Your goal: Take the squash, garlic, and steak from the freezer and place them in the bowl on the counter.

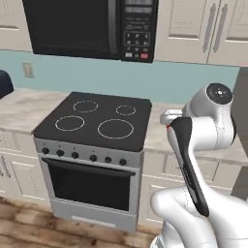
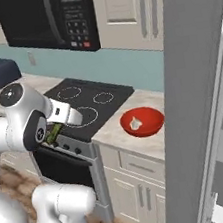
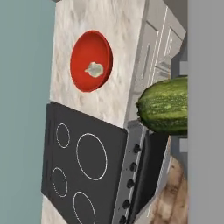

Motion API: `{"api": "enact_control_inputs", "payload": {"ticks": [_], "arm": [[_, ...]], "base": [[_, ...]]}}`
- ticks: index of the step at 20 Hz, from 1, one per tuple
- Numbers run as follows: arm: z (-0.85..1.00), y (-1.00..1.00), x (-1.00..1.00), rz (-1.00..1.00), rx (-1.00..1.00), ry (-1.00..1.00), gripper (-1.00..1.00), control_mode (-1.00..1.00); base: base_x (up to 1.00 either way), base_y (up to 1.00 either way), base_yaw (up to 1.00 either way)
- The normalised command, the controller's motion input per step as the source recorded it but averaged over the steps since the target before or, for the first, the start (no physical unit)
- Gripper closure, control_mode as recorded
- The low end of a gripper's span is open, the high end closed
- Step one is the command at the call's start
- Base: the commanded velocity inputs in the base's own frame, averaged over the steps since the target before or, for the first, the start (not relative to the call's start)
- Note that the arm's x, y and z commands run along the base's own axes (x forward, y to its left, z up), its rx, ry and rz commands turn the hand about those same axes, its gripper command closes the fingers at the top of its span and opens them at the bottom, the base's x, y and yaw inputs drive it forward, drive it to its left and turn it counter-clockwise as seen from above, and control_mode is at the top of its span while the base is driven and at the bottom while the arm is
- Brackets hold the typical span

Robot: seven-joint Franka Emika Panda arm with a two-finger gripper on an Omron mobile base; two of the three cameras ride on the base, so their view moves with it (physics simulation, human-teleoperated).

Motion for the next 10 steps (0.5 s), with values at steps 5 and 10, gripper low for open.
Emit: {"api": "enact_control_inputs", "payload": {"ticks": [5,10], "arm": [[0.00,0.00,0.00,0.00,0.00,0.00,1.00,1.00],[0.00,0.00,0.00,0.00,0.00,0.00,1.00,1.00]], "base": [[0.44,0.00,-0.65],[0.55,0.08,-0.66]]}}
